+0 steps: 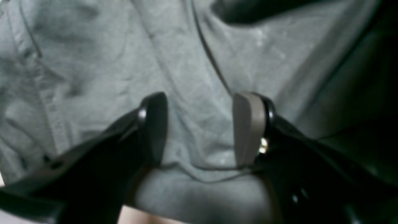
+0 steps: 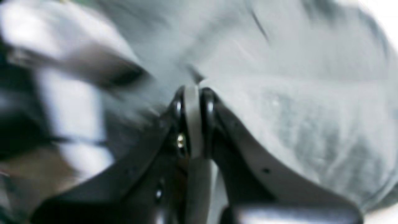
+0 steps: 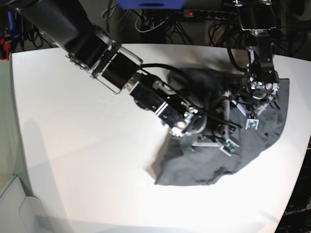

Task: Layout the t-shirt on the table in an organized manner, then fold the t-shirt properly
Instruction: 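Swing the right gripper across toward the left gripper, folding fabric over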

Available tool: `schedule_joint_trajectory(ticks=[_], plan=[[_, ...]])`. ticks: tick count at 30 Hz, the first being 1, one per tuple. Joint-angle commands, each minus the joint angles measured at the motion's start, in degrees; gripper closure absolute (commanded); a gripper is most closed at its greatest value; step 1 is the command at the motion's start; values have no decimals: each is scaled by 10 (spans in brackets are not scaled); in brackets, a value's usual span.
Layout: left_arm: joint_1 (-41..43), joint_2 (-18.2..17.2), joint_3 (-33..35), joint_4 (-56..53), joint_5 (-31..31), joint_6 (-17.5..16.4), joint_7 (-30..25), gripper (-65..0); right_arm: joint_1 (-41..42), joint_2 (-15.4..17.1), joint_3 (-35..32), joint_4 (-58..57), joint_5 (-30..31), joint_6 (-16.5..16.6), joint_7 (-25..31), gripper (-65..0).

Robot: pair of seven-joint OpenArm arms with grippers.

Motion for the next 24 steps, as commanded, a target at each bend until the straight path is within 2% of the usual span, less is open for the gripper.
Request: schedule_joint_trajectory(ticks=[1, 7, 18, 21, 24], plan=[[4, -3, 1, -1, 15, -2, 37, -334, 18, -11, -4, 11, 4, 3, 22, 0], [14, -4, 1, -1, 15, -2, 34, -334, 15, -11, -24, 11, 6, 0, 76, 0], [17, -4, 1, 0, 15, -4, 34, -334, -4, -11, -22, -14, 5, 0, 73, -9], [25, -4, 0, 23, 15, -4, 37, -334, -4, -11, -21, -30, 6, 0, 73, -98], [31, -4, 0, 55, 15, -4, 37, -334, -7, -11, -20, -32, 6, 0, 73, -231]])
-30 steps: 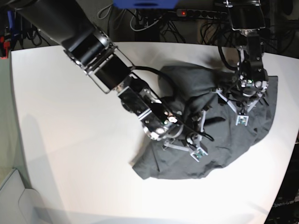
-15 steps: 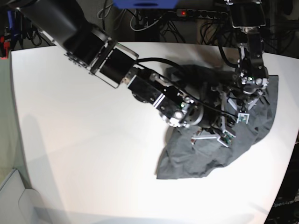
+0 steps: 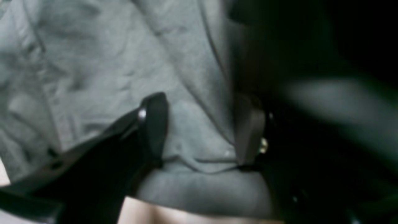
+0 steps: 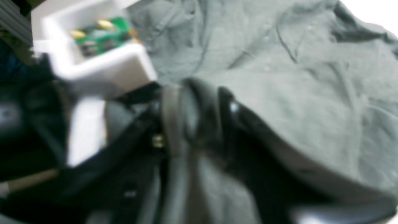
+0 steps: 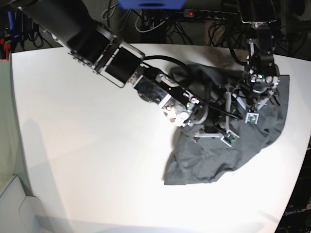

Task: Layout the t-shirt on the table in an organized manner, then fold the t-shirt properly
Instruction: 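Swing the right gripper across toward the left gripper, folding fabric over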

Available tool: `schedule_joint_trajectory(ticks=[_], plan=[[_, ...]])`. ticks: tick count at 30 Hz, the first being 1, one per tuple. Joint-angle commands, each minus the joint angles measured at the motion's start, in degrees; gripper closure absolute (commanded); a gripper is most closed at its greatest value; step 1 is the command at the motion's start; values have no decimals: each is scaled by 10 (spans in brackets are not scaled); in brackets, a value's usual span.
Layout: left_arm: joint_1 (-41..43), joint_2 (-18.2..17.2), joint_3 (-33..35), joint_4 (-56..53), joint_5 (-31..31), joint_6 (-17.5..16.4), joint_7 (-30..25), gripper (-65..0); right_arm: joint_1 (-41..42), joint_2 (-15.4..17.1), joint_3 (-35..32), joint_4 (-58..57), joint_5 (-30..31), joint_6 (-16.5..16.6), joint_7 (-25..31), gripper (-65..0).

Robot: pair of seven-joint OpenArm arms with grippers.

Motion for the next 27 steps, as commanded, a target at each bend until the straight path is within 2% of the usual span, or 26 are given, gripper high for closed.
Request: schedule_joint_trajectory(ticks=[1, 3, 6, 10, 14, 18, 27], plan=[[-3, -2, 0, 15, 10, 0, 16, -334, 7, -7, 3, 11, 6, 2, 17, -278], [-3, -1, 0, 27, 10, 0, 17, -334, 0, -7, 3, 18, 7, 2, 20, -356], [1, 2, -14, 36, 8, 0, 17, -334, -1, -7, 3, 38, 7, 2, 20, -405], [1, 14, -65, 49, 7, -3, 17, -334, 1, -7, 8, 40, 7, 2, 20, -402], [-1, 19, -94, 60, 7, -4, 17, -334, 0, -7, 67, 40, 7, 2, 14, -403], [-4, 20, -94, 64, 7, -4, 17, -334, 0, -5, 118, 40, 6, 2, 14, -405], [-6, 29, -109, 64, 6, -4, 17, -334, -26, 53, 127, 50, 7, 2, 14, -406]])
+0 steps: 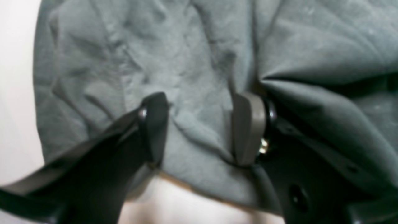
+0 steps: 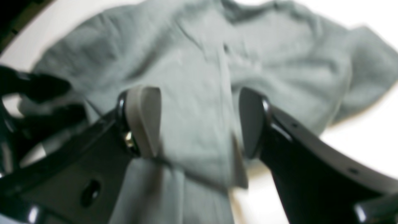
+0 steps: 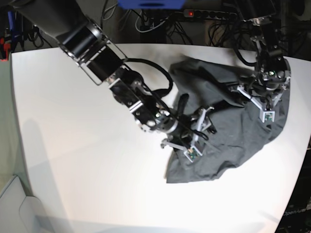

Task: Layout the t-shirt on the table in an organized manner, then fold the t-shirt properly
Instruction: 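Swing the right gripper across toward the left gripper, folding fabric over, then grasp a fold of the shirt with the right gripper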

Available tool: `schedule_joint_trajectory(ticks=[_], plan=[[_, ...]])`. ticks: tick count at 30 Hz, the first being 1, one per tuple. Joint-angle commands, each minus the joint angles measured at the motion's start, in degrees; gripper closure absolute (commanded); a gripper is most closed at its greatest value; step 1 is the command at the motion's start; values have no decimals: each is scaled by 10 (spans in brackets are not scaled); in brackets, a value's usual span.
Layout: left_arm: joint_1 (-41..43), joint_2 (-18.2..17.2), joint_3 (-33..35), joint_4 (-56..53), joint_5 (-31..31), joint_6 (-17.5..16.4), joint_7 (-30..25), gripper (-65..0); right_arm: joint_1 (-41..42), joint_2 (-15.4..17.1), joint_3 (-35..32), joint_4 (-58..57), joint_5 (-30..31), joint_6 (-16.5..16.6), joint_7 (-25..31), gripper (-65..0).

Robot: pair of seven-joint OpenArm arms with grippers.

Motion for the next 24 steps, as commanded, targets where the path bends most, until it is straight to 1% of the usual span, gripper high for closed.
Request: schedule_joint_trajectory(ticks=[1, 7, 10, 15, 17, 19, 22, 24], plan=[[-10, -6, -2, 14, -2, 1, -8, -334, 6, 2, 2, 23, 6, 2, 16, -406], [-4, -8, -3, 49, -2, 1, -9, -334, -35, 54, 2, 79, 6, 2, 17, -407], [-4, -9, -4, 60, -1, 1, -8, -334, -42, 65, 2, 78, 5, 2, 21, -407], [-6, -9, -62, 59, -1, 1, -8, -334, -39, 67, 4, 48, 5, 2, 21, -407], [-8, -10, -80, 41, -1, 1, -10, -334, -38, 66, 18, 39, 5, 2, 22, -407], [-9, -29, -83, 19, -1, 1, -15, -334, -38, 65, 31, 38, 5, 2, 22, -408], [-10, -38, -83, -24, -2, 1, -17, -334, -30, 65, 34, 38, 5, 2, 22, -408], [-17, -38, -85, -43, -1, 1, -35, -334, -28, 65, 34, 38, 5, 3, 22, -408]])
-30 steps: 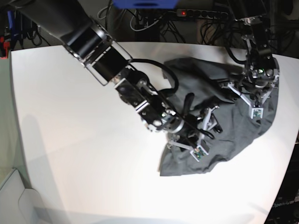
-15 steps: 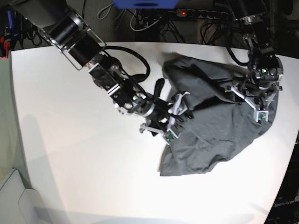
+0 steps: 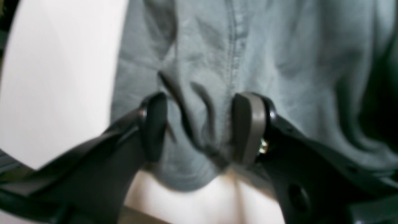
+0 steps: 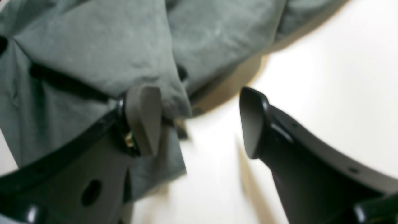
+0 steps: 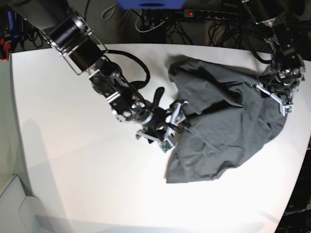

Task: Layout the t-shirt on the table in an organized manner, then fold the t-shirt properly
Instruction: 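Grasp a fold of the shirt with the right gripper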

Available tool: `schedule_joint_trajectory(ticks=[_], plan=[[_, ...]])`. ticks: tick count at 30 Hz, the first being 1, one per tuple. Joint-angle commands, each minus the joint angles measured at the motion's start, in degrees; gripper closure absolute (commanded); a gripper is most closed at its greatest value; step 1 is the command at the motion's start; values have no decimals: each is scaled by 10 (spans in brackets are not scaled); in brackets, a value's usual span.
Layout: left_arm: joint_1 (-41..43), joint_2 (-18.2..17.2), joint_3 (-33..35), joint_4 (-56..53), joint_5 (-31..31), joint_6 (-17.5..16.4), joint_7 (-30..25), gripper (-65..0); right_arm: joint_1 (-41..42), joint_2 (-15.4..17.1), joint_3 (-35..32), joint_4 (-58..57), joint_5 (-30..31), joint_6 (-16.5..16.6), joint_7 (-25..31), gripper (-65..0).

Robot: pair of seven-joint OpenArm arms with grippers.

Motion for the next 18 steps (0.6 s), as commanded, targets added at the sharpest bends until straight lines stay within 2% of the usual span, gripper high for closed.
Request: schedule_joint_trajectory(ticks=[1, 5, 13, 18], plan=[[-10, -9, -4, 2, 1, 1, -24, -334, 14, -5, 3, 10, 5, 2, 13, -408], [-11, -9, -4, -30, 1, 1, -43, -334, 13, -8, 0, 10, 5, 2, 13, -408], [-11, -9, -4, -34, 1, 1, -44, -334, 8, -32, -1, 9, 4, 3, 12, -406], [-10, -16, -4, -33, -1, 1, -44, -334, 2, -35, -1, 9, 4, 3, 12, -406]])
